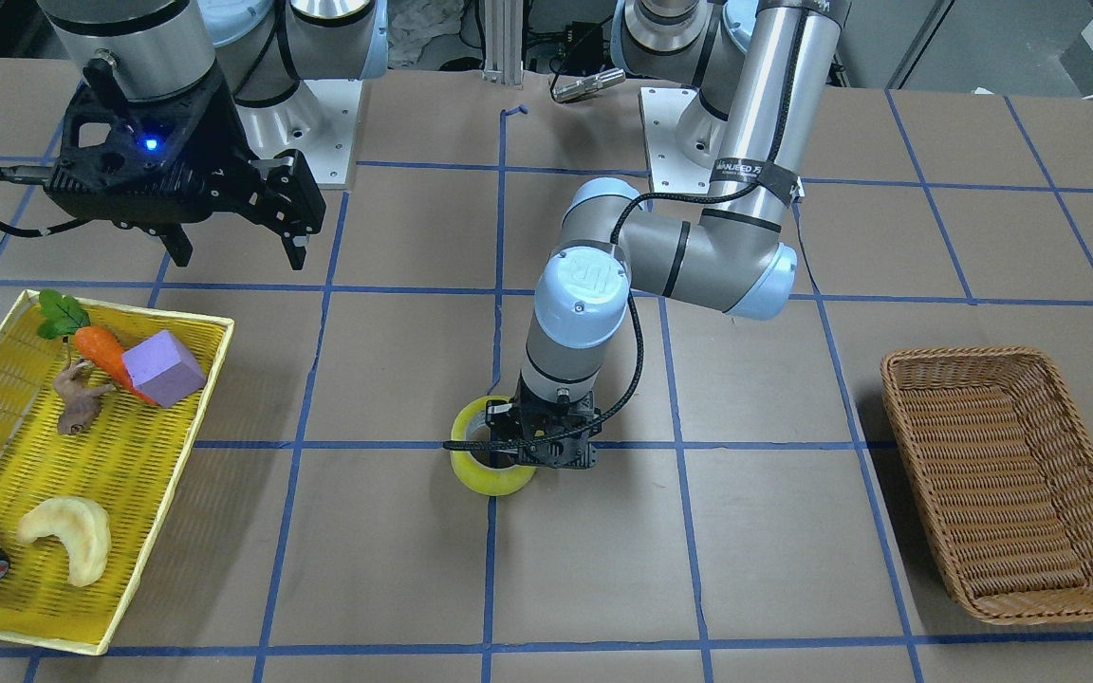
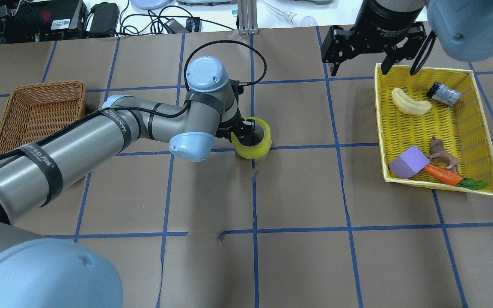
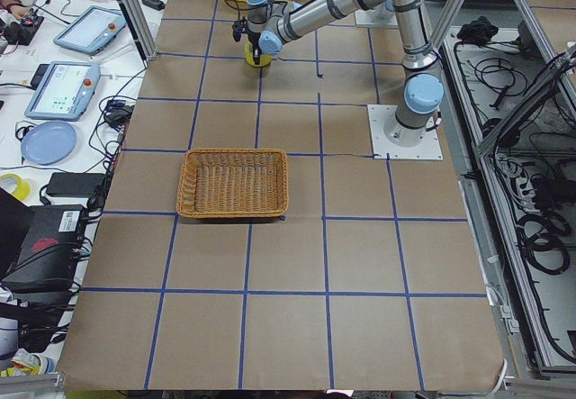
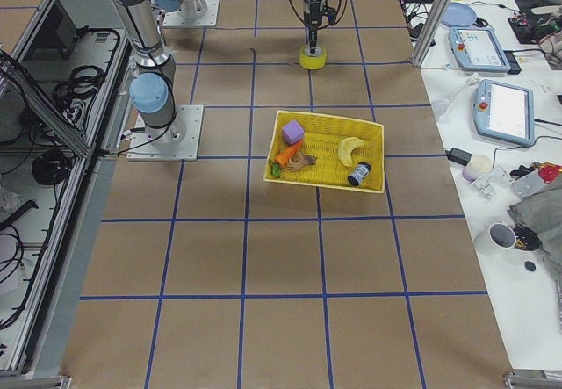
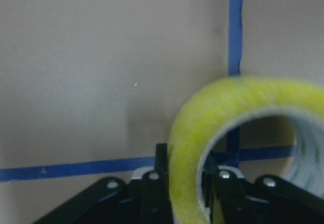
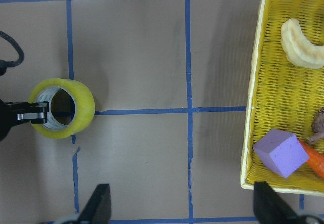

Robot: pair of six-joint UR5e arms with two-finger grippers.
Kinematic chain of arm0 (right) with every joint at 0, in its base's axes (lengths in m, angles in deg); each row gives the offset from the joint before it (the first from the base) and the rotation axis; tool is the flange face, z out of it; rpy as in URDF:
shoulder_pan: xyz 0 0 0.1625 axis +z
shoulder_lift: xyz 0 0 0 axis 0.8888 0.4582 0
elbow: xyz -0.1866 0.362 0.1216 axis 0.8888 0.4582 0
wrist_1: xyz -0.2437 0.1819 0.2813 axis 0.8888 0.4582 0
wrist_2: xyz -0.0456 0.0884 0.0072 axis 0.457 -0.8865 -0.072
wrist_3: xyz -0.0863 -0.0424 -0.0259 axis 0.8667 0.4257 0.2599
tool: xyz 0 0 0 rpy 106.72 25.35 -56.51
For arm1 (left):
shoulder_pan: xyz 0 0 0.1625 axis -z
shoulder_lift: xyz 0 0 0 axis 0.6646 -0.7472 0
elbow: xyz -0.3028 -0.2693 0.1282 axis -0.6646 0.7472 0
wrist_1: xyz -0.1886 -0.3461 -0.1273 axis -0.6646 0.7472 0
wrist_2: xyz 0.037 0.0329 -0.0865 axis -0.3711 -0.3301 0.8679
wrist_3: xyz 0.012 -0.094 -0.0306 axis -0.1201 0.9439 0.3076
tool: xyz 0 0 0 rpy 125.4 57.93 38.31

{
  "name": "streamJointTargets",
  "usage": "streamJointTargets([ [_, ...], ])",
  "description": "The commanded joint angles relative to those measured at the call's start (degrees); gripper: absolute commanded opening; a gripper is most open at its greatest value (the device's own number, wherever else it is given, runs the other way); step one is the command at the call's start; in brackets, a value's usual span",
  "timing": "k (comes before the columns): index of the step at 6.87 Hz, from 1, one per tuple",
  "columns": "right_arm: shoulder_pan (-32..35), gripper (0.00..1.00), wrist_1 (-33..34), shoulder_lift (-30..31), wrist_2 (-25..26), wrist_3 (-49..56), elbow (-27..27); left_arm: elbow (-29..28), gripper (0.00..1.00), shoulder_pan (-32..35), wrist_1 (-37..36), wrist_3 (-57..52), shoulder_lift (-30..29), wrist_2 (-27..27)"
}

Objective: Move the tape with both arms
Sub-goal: 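Grasp the tape roll rim with the left gripper, then carry the tape roll with the left gripper into the wicker basket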

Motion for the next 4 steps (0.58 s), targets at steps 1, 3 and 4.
streamJointTargets([
  [1,-0.1,1.0,0.0,0.0,-0.1,0.0,0.1,-0.4,0.0,-11.2,3.9,-11.2,3.3,0.3],
  [3,0.0,1.0,0.0,0.0,-0.1,0.0,0.1,-0.5,0.0,-24.3,6.4,-25.9,6.7,0.0],
  [4,0.0,1.0,-0.1,0.0,-0.1,0.0,0.1,-0.5,0.0,-29.8,6.6,-33.4,7.7,-1.2],
])
